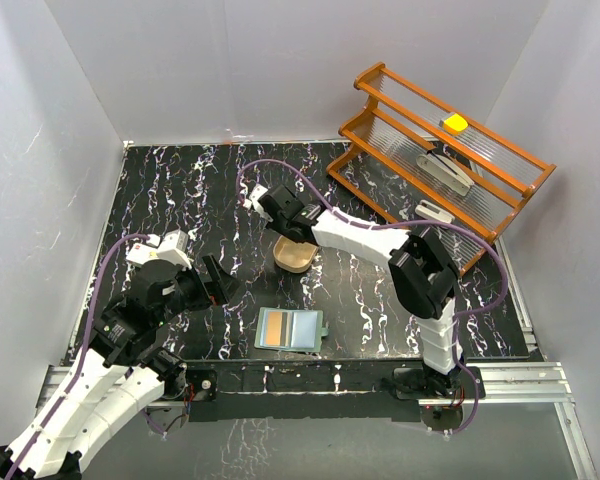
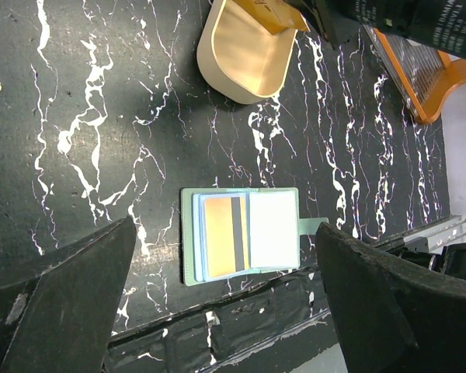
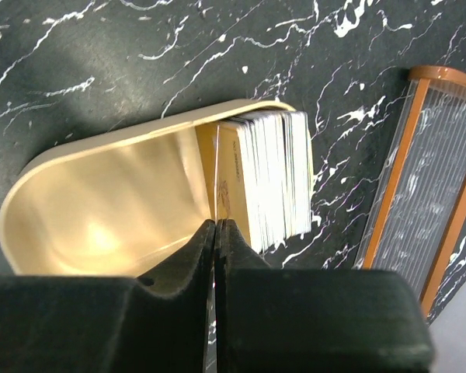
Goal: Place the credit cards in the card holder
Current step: Pick up the credit card from the storage box.
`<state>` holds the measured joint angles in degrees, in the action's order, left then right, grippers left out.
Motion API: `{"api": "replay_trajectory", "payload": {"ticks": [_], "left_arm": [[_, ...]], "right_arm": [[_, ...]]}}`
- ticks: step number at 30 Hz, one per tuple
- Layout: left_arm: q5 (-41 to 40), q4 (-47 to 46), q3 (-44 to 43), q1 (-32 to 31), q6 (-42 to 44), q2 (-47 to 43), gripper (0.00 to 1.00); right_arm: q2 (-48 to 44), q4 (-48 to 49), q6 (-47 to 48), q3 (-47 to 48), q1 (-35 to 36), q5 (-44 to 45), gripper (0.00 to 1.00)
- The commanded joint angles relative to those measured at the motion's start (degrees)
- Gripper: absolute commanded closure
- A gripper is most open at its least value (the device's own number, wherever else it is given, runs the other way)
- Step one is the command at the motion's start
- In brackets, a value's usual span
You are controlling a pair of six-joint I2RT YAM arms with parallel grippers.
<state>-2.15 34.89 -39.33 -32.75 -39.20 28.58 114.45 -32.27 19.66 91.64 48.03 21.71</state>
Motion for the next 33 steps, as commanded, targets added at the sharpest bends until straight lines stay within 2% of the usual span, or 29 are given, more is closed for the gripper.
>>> {"api": "replay_trajectory", "payload": {"ticks": [1,7,12,17,20,23,28,33], "left_arm": [[-0.40,1.69,-0.96,-0.17,-1.63,0.54,0.01],[-0.62,5.75,-2.21,-0.12,-6.34,2.48,0.01],[5.65,3.50,-0.93,-0.13,-7.67,2.91,0.01],[10.15,-0.81,1.01,-0.12,-11.58,1.75,0.11],[12.40,-4.01,1.73,-0.10,-14.85,1.09,0.18],[15.87,-8.03,2.00,-0.12,-18.19,1.36,0.26],[23.82,-18.36,4.24,-0.12,-23.14,1.01,0.43],[27.87,-27.61,7.92,-0.13,-26.70,-1.17,0.50]], "right_arm": [[-4.66,-3.47,-2.34,2.48,1.27,-2.69,1.00],[-8.79,-6.03,-6.74,1.85,3.47,-7.02,1.00],[-17.33,-4.55,-16.14,-2.20,3.81,-14.57,1.00],[-26.89,-1.85,-25.49,-9.19,3.82,-24.77,1.00],[-33.46,4.44,-33.43,-16.26,3.78,-33.06,1.00],[-40.07,14.90,-43.47,-25.13,3.80,-40.20,1.00],[-50.18,27.07,-57.31,-37.15,3.82,-41.38,1.00],[-55.37,36.35,-67.25,-43.37,3.81,-42.65,1.00]]}}
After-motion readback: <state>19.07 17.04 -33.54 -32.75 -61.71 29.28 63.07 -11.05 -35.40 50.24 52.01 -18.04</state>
